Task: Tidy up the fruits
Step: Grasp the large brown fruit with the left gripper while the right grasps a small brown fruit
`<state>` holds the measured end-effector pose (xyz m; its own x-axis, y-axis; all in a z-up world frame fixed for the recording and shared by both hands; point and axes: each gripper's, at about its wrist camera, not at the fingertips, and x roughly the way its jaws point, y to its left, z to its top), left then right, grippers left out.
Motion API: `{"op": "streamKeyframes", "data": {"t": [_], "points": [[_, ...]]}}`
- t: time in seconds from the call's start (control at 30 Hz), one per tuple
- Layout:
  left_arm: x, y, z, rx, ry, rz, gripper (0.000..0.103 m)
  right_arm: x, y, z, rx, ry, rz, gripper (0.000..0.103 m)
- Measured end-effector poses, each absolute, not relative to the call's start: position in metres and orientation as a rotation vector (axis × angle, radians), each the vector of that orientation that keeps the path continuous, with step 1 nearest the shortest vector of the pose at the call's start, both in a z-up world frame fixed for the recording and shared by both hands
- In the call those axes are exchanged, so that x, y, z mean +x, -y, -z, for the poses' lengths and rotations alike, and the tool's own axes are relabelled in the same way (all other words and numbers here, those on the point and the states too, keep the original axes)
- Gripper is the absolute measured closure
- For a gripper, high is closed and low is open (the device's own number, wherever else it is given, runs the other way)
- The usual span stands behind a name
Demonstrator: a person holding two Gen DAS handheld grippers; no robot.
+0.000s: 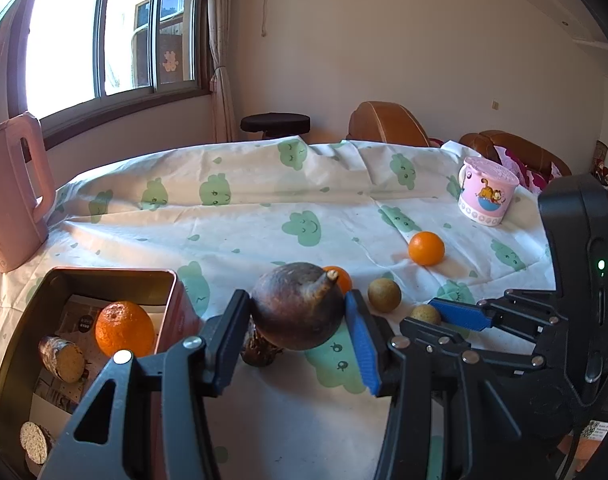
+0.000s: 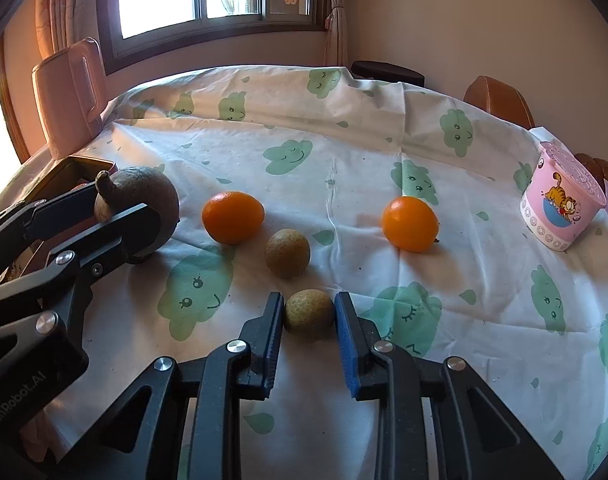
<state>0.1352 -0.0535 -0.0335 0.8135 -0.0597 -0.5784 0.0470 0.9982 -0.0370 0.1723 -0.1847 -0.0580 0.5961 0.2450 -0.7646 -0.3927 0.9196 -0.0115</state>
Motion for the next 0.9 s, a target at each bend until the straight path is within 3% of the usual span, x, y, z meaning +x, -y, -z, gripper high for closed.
{"op": "streamKeyframes", "data": {"t": [0.9], "points": [[0.128,0.052,0.029,-0.027,-0.575,0.044,0.052,0.140,0.191,0.028,-0.166,-0.618,-0.391,0.075]]}}
